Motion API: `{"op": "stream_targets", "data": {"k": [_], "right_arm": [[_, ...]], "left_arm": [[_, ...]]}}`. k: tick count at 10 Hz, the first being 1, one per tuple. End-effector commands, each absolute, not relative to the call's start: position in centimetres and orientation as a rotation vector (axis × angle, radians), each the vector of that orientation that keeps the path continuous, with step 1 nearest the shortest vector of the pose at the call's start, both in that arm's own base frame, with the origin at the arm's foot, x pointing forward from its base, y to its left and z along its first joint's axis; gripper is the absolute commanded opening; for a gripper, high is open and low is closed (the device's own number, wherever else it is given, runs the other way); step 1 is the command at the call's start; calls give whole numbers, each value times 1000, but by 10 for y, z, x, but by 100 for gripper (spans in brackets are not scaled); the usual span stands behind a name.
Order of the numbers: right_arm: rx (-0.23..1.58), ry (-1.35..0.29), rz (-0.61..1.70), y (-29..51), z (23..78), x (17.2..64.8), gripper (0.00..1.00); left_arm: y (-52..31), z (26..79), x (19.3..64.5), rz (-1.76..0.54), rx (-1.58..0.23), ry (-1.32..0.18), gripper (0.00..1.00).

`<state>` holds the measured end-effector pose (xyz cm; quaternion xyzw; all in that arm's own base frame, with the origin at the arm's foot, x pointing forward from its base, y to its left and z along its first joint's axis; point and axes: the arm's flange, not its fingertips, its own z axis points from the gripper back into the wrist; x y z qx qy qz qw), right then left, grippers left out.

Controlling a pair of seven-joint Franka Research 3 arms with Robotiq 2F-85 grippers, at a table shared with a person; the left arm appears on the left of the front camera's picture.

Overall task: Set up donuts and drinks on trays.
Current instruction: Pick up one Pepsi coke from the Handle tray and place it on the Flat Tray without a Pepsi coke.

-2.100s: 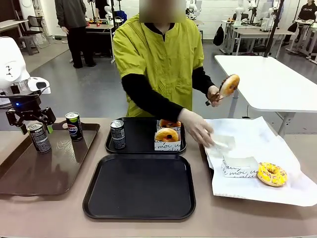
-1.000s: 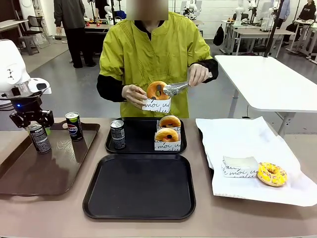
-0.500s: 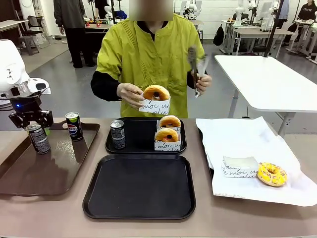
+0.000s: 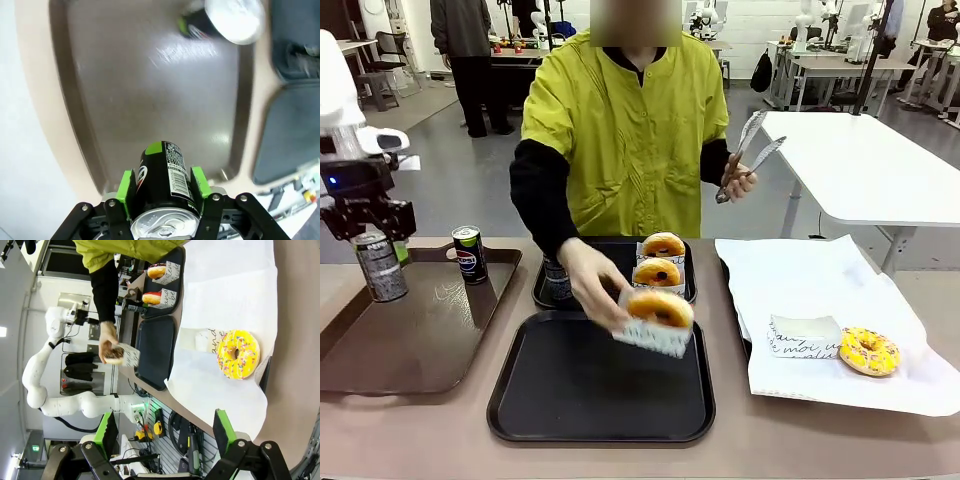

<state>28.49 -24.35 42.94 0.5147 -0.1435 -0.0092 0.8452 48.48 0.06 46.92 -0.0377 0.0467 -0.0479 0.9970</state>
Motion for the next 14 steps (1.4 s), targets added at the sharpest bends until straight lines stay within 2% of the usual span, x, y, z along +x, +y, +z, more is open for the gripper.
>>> {"op": "stream_targets", "data": {"k": [1,5,7,8,14], "right_arm": [[1103,-320,-21,-242,429,285,100],[1103,-320,-21,-242,429,285,100],[1103,-320,-21,-242,429,285,100],[1103,-320,-21,-242,429,285,100],[1103,-320,-21,-242,429,285,100]], "left_arm": [[-13,507,457,-196,-89,106,50],[-43,542,412,-285,-68,79,50],[-42,544,413,-233,-39,43,50],[-48,546,414,-269,-65,84,50],[-48,546,414,-269,-65,84,50]]}}
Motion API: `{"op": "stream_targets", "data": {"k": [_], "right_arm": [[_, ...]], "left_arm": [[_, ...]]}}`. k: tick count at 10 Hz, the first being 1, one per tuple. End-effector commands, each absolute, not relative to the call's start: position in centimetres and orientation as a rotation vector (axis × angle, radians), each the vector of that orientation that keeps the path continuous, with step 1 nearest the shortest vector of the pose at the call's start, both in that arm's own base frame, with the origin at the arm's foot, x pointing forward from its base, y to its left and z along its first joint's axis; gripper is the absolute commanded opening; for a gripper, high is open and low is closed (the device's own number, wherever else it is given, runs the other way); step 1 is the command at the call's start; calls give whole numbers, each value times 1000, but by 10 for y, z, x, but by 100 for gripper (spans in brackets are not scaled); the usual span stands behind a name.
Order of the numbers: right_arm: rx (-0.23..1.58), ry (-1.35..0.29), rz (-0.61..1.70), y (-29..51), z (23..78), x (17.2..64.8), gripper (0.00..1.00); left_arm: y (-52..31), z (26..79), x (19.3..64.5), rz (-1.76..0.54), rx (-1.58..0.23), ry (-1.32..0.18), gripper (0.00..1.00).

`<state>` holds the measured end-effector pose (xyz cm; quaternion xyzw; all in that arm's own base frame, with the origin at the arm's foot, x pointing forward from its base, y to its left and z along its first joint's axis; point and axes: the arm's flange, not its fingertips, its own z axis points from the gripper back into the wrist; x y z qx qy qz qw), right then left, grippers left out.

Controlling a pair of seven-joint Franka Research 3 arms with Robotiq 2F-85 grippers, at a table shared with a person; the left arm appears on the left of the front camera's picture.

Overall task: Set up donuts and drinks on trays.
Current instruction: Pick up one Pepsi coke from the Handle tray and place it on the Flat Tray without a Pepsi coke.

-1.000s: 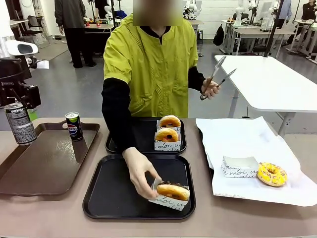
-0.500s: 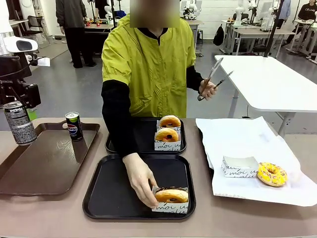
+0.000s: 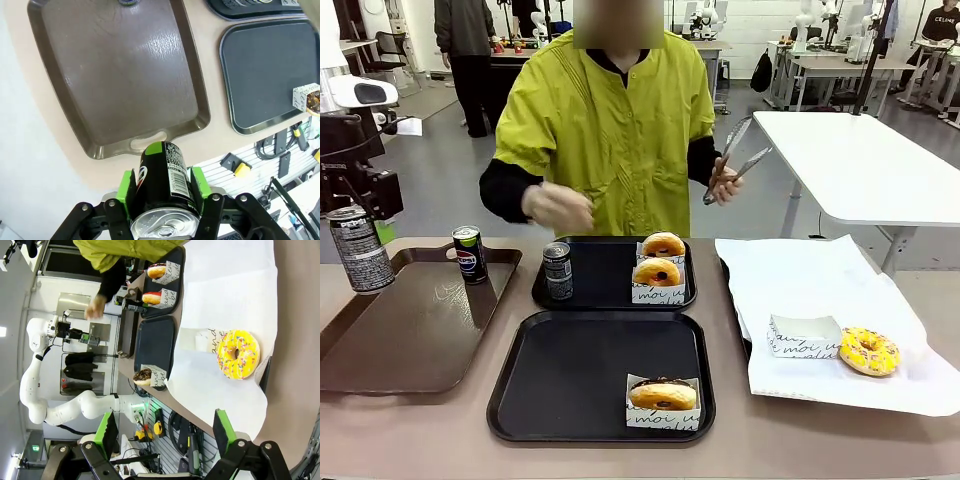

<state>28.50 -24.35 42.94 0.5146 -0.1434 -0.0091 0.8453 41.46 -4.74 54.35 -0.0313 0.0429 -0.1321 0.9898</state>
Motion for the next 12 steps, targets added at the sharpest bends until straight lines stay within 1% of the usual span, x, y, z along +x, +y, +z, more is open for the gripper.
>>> {"op": "stream_targets", "data": {"k": [1,4,10,12], "right_arm": [[1103,-320,-21,-242,429,285,100],[1103,-320,-21,-242,429,285,100],[1103,-320,-21,-242,429,285,100],[1103,-320,-21,-242,429,285,100]], "left_arm": [[-47,543,415,-265,-63,86,56],[-103,528,418,-419,-65,138,56],[-220,491,440,-583,51,227,56],[-249,483,439,-619,68,233,56]]}}
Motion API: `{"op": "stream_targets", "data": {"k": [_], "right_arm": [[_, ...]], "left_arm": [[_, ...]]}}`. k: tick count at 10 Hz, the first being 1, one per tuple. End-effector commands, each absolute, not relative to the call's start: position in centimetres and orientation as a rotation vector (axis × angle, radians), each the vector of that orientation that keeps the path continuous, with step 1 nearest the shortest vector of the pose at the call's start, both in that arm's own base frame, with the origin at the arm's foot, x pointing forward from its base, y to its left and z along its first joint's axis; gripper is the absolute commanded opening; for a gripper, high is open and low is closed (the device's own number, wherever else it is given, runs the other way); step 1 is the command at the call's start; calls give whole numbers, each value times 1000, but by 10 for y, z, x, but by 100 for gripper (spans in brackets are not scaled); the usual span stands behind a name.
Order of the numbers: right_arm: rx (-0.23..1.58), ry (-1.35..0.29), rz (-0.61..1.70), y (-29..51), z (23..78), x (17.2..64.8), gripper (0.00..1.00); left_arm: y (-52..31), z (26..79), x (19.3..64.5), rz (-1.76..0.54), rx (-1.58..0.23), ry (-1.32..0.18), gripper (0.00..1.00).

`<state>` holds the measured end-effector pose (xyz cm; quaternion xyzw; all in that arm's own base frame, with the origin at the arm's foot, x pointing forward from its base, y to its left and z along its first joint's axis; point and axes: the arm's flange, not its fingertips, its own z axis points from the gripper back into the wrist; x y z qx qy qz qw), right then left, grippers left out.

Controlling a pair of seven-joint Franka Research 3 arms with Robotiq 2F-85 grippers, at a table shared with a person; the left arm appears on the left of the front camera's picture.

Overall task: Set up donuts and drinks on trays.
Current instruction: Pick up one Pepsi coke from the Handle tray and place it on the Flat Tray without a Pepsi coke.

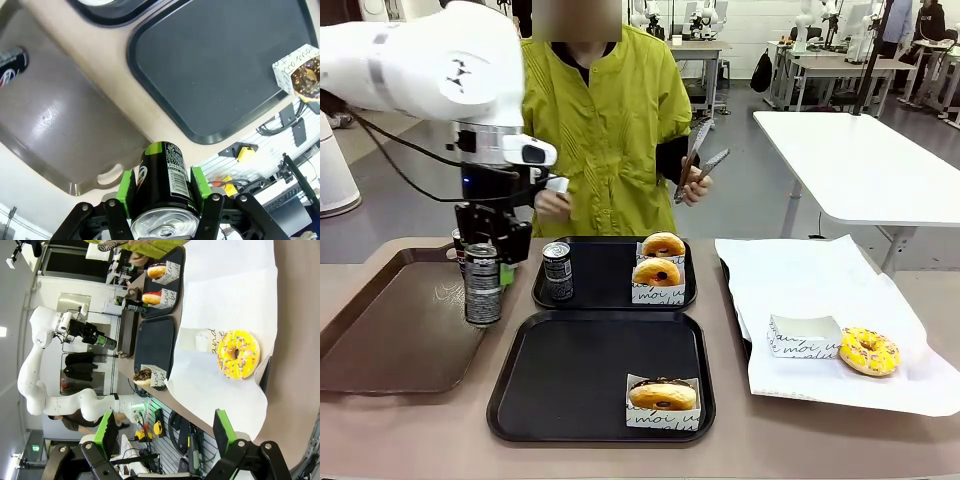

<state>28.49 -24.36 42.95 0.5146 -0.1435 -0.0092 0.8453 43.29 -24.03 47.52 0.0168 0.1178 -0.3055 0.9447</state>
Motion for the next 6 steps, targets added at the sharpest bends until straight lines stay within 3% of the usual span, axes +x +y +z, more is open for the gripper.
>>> {"op": "stream_targets", "data": {"k": [1,4,6], "right_arm": [[1103,-320,-21,-242,429,285,100],[1103,-320,-21,-242,429,285,100],[1103,-320,-21,-242,429,285,100]], "left_arm": [[-264,478,438,-633,69,195,56],[-285,462,421,-692,60,166,56],[-223,522,375,-757,13,132,56]]}}
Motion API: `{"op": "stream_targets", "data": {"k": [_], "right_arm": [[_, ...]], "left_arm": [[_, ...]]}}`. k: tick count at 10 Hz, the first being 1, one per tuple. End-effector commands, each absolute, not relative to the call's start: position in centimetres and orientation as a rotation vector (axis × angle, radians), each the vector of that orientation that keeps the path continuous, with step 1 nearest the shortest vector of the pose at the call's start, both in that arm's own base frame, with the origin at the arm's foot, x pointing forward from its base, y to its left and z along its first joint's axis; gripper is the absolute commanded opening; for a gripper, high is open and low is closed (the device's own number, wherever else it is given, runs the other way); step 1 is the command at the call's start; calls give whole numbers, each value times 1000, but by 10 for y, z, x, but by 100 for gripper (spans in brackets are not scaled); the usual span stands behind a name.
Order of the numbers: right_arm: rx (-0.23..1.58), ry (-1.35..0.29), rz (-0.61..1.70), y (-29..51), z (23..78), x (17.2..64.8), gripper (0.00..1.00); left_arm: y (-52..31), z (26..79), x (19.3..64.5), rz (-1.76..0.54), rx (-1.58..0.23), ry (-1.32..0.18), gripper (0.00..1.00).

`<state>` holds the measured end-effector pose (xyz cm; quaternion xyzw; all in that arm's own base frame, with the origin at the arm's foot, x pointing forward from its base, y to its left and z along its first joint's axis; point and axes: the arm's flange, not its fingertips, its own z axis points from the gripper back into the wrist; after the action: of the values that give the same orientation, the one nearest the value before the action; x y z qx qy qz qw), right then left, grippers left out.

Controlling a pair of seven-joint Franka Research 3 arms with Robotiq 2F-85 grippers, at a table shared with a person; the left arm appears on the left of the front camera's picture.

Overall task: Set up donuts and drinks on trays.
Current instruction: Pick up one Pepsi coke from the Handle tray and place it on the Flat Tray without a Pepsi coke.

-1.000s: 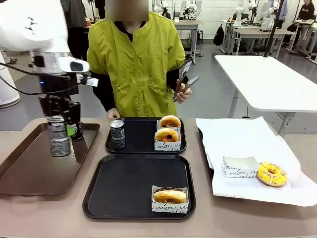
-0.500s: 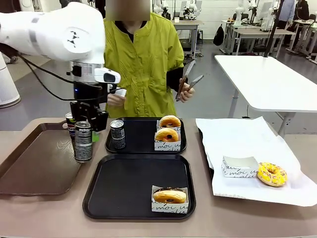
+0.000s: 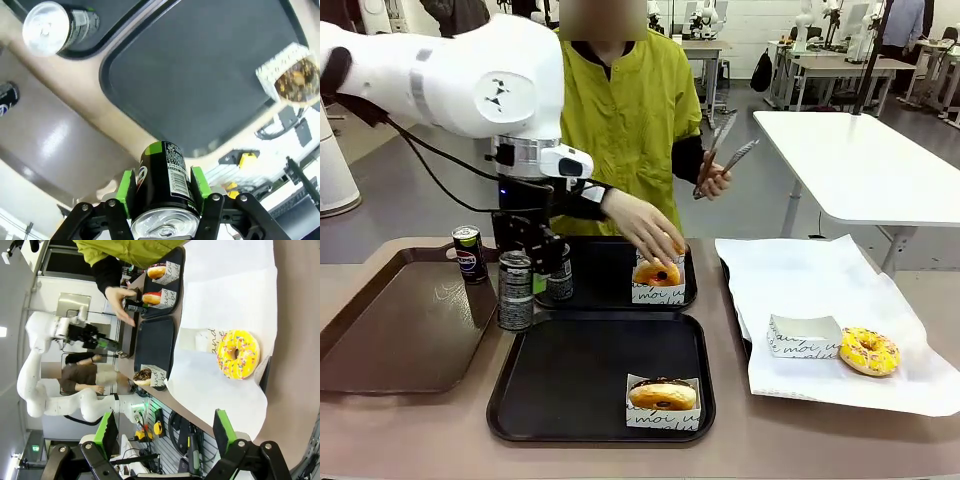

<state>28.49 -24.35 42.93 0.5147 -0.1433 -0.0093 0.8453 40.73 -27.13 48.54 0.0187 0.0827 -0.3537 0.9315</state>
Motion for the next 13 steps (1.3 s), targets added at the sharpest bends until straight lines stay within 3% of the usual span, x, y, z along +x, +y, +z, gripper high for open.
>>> {"op": "stream_targets", "data": {"k": [1,13], "right_arm": [[1103,-320,-21,-242,429,285,100],[1103,-320,-21,-242,429,285,100]], "left_arm": [[-196,536,361,-730,10,133,56],[-163,539,359,-680,3,186,56]]}}
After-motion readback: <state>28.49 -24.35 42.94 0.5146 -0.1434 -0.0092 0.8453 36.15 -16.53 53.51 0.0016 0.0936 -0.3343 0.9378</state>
